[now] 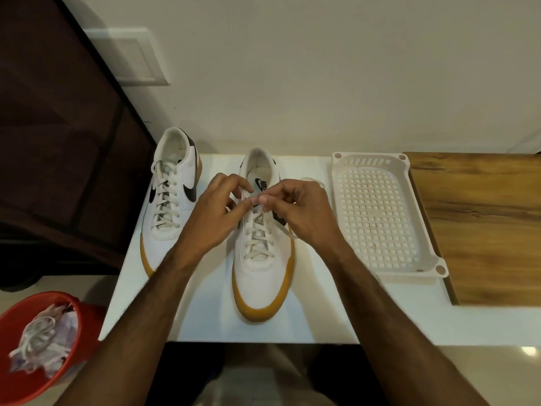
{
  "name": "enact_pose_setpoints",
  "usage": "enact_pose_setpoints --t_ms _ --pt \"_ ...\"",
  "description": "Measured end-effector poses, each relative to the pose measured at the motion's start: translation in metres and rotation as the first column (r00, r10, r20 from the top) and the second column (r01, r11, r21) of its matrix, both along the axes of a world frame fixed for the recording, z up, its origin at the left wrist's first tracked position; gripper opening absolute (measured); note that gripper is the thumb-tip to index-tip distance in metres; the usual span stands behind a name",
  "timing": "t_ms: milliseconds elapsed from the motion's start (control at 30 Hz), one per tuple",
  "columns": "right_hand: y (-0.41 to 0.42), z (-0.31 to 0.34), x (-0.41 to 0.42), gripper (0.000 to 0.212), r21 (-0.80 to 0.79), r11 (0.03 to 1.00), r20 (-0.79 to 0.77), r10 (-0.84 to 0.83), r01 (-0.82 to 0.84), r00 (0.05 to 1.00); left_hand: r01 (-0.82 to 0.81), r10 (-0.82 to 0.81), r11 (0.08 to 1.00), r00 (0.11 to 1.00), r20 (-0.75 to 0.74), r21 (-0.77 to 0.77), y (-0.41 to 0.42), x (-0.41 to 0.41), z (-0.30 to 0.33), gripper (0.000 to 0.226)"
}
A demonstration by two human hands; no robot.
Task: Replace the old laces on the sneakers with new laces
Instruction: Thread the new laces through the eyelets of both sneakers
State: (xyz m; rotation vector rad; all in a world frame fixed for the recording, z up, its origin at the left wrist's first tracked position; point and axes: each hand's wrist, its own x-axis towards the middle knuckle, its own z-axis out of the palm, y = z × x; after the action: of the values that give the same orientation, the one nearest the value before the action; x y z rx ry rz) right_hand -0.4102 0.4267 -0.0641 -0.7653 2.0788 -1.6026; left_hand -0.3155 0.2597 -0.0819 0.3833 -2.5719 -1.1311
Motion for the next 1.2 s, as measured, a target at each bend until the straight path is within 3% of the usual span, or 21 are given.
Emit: enact_pose_setpoints --t_ms 167,333,500,633,833,1033,1100,1200 --pt "-0.003 -0.005 0.000 0.025 0.042 0.999 -0.013 -0.020 0.020 1.000 -0.060 0.062 0.996 0.998 -0.030 0.070 0.006 -0.002 0.001 0.009" --pt "-0.007 -0.004 0.003 0.013 0.127 0.992 -0.189 0.009 0.015 0.982 -0.047 0.044 0.969 0.999 0.017 0.243 -0.004 0.001 0.001 0.010" --pt "-0.015 -0.012 0.012 0.006 0.274 0.961 -0.523 0.130 0.022 0.842 -0.062 0.046 0.930 0.998 0.052 0.363 -0.008 0.000 0.001 0.017" --pt "-0.020 -0.014 0.017 0.014 0.366 0.930 -0.621 0.209 0.043 0.755 -0.065 0.043 0.925 0.997 0.069 0.375 -0.007 0.001 0.002 0.020" --pt "-0.023 -0.014 0.019 0.018 0.412 0.910 -0.652 0.252 0.055 0.715 -0.055 0.037 0.920 0.998 0.053 0.387 -0.007 0.003 0.004 0.016" --pt "-0.022 -0.014 0.018 0.015 0.290 0.952 -0.574 0.095 0.094 0.813 -0.035 -0.013 0.854 0.996 0.089 0.518 -0.012 0.013 0.012 0.029" --pt "-0.019 -0.011 0.017 0.027 0.247 0.968 -0.457 0.071 0.051 0.886 0.001 -0.062 0.900 0.990 0.127 0.437 -0.015 0.015 0.009 0.024" --pt "-0.014 -0.011 0.014 0.036 0.255 0.966 -0.368 0.135 -0.040 0.920 0.086 -0.111 0.982 0.983 0.145 0.165 -0.014 0.015 0.000 0.012"
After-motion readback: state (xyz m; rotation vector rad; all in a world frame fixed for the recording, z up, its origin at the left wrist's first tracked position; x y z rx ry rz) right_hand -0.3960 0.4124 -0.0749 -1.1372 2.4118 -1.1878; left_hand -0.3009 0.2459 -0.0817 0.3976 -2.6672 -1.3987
